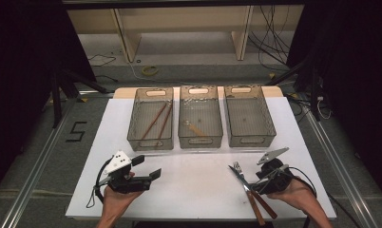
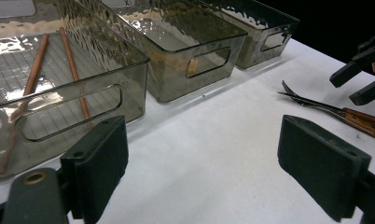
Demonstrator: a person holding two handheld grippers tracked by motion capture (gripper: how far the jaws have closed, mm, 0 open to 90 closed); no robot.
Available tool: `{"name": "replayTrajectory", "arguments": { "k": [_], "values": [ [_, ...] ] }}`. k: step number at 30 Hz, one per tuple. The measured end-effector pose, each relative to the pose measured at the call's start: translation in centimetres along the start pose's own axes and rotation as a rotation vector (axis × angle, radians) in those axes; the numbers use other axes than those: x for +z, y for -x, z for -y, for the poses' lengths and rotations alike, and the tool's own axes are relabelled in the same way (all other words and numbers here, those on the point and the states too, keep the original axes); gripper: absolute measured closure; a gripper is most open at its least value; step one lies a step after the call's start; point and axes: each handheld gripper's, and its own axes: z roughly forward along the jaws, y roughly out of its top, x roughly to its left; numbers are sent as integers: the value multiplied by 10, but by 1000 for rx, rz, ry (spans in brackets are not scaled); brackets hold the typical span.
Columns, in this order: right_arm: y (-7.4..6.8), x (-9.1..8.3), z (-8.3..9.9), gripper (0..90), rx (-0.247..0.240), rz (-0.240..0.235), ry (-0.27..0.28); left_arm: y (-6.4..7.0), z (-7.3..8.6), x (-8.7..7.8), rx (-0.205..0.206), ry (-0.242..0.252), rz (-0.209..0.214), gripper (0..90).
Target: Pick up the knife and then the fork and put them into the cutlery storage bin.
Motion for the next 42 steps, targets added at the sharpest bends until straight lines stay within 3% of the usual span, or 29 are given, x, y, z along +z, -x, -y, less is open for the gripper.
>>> {"name": "replayTrajectory", "arguments": {
  "k": [10, 26, 35, 42],
  "values": [
    [-6, 1, 9, 440, 3, 25, -64, 0, 0, -1, 1, 2, 0, 157],
    [-16, 6, 20, 602, -33, 28, -153, 0, 0, -1, 5, -1, 0, 156],
    [-17, 7, 20, 735, -44, 63, -169, 0, 0, -1, 7, -2, 0, 157],
    [-15, 7, 19, 766, -28, 64, -179, 1, 0, -1, 8, -3, 0, 157]
  ]
}}
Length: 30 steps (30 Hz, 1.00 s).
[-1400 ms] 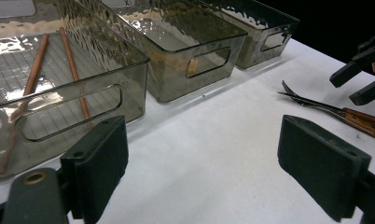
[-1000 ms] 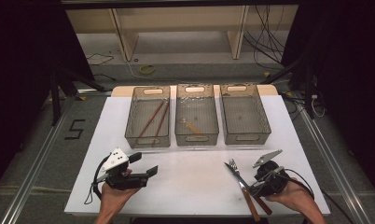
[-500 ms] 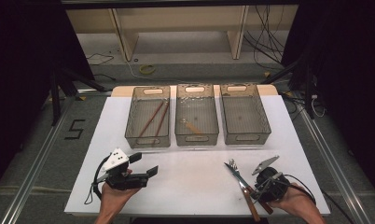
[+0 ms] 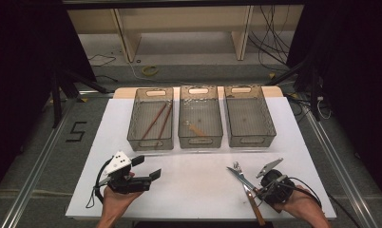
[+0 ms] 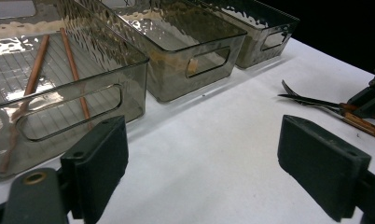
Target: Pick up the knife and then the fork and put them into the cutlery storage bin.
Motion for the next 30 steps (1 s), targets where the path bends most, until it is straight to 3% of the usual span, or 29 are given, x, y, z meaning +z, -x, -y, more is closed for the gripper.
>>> {"name": "replayTrajectory", "arguments": {
  "k": [16, 30],
  "values": [
    [7, -4, 2, 777, 34, -17, 24, -1, 0, 0, -3, 0, -1, 157],
    [13, -21, -3, 777, 42, -67, 136, -1, 1, 0, -6, -2, -4, 156]
  ]
}}
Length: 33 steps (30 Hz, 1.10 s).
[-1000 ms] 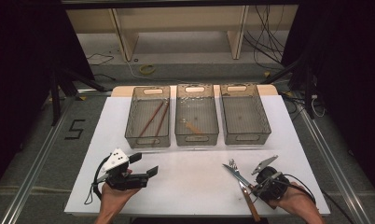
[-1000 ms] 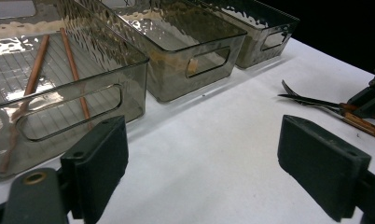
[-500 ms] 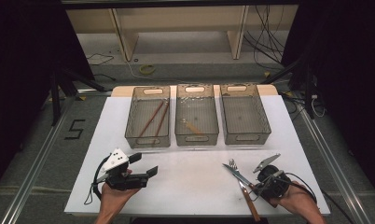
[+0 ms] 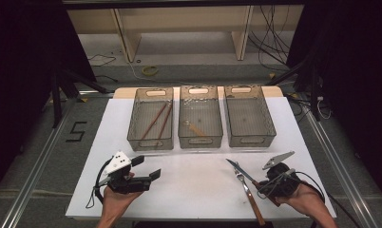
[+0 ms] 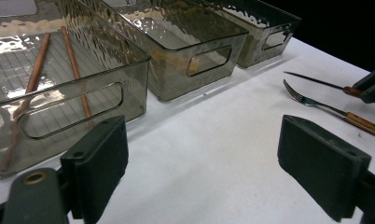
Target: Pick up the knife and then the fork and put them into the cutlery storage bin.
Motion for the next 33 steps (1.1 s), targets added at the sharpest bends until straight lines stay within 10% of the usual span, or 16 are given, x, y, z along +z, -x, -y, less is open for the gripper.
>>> {"name": "replayTrajectory", "arguments": {
  "k": [33],
  "values": [
    [54, -30, -113, 778, 80, 8, 231, -2, 1, -1, -6, 9, -5, 156]
  ]
}}
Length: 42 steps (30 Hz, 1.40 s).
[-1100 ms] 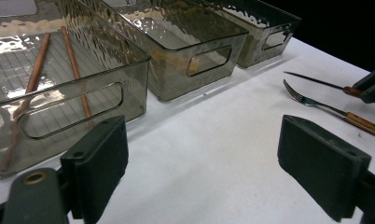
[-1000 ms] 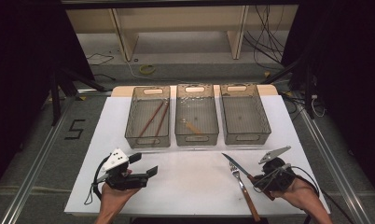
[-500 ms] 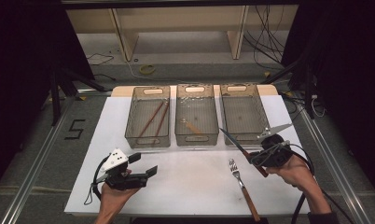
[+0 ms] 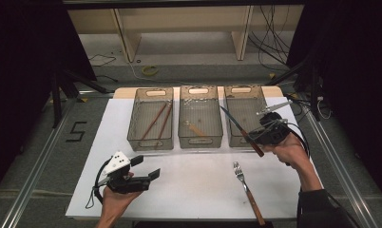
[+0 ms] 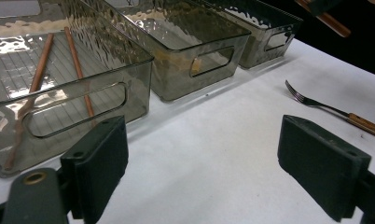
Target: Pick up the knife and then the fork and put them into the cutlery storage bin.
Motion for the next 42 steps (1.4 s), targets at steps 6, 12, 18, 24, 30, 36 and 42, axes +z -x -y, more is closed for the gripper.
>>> {"name": "replayTrajectory", "arguments": {
  "k": [6, 12, 18, 24, 30, 36, 42],
  "values": [
    [8, 4, -16, 778, 27, 9, 19, 0, 0, 0, 1, 0, 0, 156],
    [16, 8, -28, 778, 53, 29, 26, 0, 0, 0, 2, -1, 0, 156],
    [30, 17, -39, 777, 98, 66, 22, 0, 0, 0, 0, 0, 0, 156],
    [46, 27, -44, 777, 161, 109, 12, 0, 0, 0, 1, 0, 1, 156],
    [59, 41, -46, 777, 216, 141, -9, -1, 0, -1, 0, -1, 1, 156],
    [65, 55, -48, 776, 260, 159, -26, -1, 0, -1, 0, 1, 1, 156],
    [69, 63, -47, 776, 284, 173, -40, -1, 0, -1, 0, 1, 1, 156]
  ]
}}
